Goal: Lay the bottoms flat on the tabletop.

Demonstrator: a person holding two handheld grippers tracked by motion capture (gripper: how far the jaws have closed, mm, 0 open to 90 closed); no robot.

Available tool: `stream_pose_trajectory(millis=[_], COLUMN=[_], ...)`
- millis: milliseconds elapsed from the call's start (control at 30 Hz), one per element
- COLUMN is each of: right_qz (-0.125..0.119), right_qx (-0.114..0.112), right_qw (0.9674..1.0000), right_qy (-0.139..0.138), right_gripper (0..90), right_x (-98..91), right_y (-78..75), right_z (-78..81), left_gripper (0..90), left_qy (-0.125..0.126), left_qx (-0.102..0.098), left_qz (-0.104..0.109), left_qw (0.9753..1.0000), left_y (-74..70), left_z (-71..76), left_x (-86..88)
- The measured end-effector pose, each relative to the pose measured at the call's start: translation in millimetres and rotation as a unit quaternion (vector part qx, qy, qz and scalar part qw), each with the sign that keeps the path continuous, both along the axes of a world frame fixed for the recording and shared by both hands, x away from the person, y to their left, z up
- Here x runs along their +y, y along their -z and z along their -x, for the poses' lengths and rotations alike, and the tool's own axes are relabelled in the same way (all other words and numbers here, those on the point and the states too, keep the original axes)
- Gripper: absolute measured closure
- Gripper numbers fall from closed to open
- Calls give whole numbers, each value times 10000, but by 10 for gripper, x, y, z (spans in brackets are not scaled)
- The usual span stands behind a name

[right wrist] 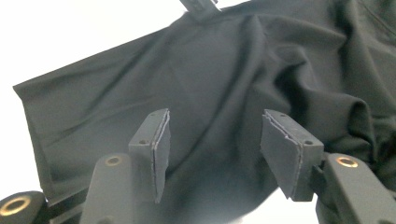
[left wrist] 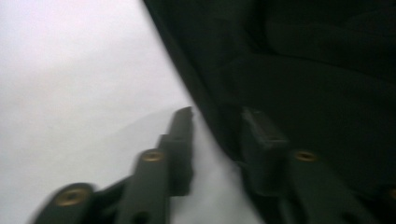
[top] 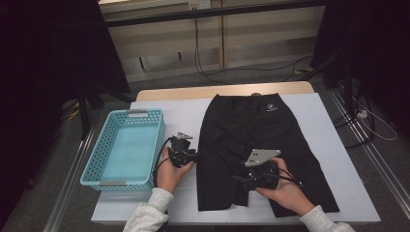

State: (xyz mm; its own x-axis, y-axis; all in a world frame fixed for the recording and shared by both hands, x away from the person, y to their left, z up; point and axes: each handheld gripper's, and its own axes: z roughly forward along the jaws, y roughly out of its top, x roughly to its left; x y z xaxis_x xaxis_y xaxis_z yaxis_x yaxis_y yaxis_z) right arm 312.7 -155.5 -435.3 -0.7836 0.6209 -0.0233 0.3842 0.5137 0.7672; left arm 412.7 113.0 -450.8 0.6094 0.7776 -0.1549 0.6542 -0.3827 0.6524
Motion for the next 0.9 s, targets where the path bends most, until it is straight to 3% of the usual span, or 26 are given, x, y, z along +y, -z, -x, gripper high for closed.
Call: stream_pose_trajectory(millis=[267,400,600,800,900], right_qz=[40,44,-7,75,107], right_qx=[79,71,35,155,247], right_qw=[10000,10000,10000,9999,9996], right_qy=[21,-19,62,18,-77], right_gripper=[473,502,506,576,623], right_x=[-22,-22,-65,-45,-10], right_y=[37,43,13,50,84], right_z=[-8,-3,-16,-4,2], left_gripper=[889,896,898,875,809], left_qy=[-34,-108,-358,-247,-213], left_qx=[92,175,68,-34,-67], left_qz=[59,194,320,284,244], left_qw=[9999,9996,9988,9993,9995], left_y=[1,-50,-100,-97,-86], left_z=[16,-12,-65,-49,-51], left_x=[-24,31,195,159,156])
